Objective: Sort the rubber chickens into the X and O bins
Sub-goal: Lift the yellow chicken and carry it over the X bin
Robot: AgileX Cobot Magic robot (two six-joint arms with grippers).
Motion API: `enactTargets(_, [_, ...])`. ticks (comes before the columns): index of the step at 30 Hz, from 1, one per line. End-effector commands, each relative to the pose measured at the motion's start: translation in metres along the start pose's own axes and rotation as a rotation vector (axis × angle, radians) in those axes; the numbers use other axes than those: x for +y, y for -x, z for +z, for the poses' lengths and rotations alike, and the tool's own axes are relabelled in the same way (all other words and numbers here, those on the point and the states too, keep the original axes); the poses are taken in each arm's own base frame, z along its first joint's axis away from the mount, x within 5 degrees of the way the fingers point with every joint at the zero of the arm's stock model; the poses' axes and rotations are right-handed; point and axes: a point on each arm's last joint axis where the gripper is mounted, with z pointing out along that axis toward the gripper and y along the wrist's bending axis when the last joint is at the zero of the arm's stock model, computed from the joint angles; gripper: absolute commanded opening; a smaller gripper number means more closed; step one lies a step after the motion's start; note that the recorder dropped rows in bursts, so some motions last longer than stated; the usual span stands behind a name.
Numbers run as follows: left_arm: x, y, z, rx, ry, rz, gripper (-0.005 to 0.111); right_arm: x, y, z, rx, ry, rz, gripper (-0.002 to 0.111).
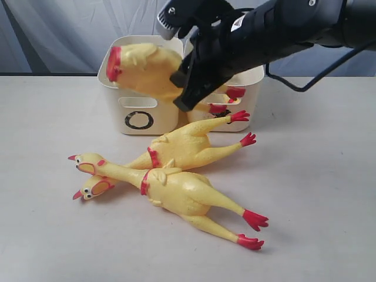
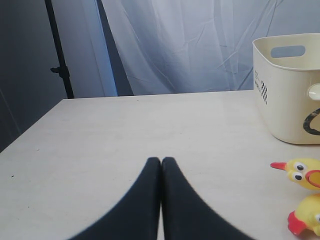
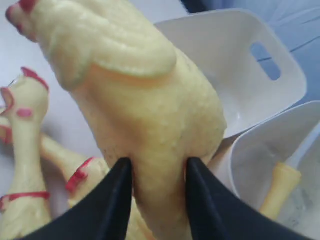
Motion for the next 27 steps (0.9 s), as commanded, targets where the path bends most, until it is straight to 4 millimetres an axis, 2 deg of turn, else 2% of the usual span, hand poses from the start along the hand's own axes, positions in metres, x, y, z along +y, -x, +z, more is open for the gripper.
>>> enactTargets(1, [0.0, 0.0, 0.0, -0.01, -0.004, 0.0, 0.0, -0.012, 0.014, -0.006, -0.143, -0.134, 0.065, -0.001])
enactTargets(8, [0.0, 0.0, 0.0, -0.01, -0.004, 0.0, 0.0, -0.036, 0.024, -0.009, -0.333, -0.361, 0.216, -0.001])
enactTargets(12, [0.0, 0.0, 0.0, -0.01, -0.004, 0.0, 0.0, -0.049, 0.021, -0.005, -0.413, -0.5, 0.369, -0.001])
enactTargets(15, [0.0, 0.0, 0.0, -0.01, -0.004, 0.0, 0.0, -0.058, 0.012, 0.005, -0.433, -0.603, 0.471, -0.001])
enactTargets(18, [0.0, 0.0, 0.0, -0.01, -0.004, 0.0, 0.0, -0.063, 0.001, 0.017, -0.433, -0.697, 0.501, -0.001])
enactTargets(21, [0.0, 0.0, 0.0, -0.01, -0.004, 0.0, 0.0, -0.066, -0.01, 0.031, -0.409, -0.722, 0.512, -0.001])
enactTargets(27, [0.0, 0.0, 0.0, -0.01, -0.004, 0.0, 0.0, -0.074, -0.036, 0.055, -0.405, -0.739, 0.674, -0.001])
